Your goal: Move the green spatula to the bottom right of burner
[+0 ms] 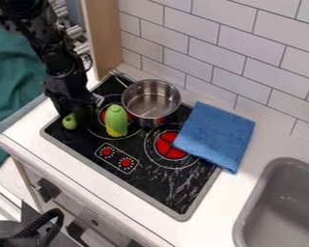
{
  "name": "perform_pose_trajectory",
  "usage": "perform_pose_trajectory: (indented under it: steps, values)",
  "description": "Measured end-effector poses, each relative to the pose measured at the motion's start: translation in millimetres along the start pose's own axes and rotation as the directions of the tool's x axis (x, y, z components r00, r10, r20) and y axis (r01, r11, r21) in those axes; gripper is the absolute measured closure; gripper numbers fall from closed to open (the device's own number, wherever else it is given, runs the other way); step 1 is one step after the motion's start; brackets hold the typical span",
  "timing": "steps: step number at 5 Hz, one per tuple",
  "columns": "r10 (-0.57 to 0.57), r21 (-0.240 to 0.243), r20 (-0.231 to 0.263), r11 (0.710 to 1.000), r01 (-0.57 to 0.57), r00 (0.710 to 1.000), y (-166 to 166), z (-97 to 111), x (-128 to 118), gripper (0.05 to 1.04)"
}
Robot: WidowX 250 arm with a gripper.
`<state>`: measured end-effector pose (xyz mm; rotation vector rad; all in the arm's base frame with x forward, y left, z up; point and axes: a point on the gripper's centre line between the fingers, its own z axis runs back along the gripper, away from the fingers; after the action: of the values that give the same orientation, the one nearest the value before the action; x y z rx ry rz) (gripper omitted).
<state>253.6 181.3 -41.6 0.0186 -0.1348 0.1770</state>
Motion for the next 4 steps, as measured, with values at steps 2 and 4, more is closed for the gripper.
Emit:
perform_pose_trajectory:
  steps: [2, 4]
  values:
    - [0.04, 0.131, 0.043, 0.99, -0.046, 0.998, 8, 53, -4, 0.771]
    - [0.067, 0.237, 0.242, 0.963, -0.126, 0.968, -19, 139, 34, 0.771]
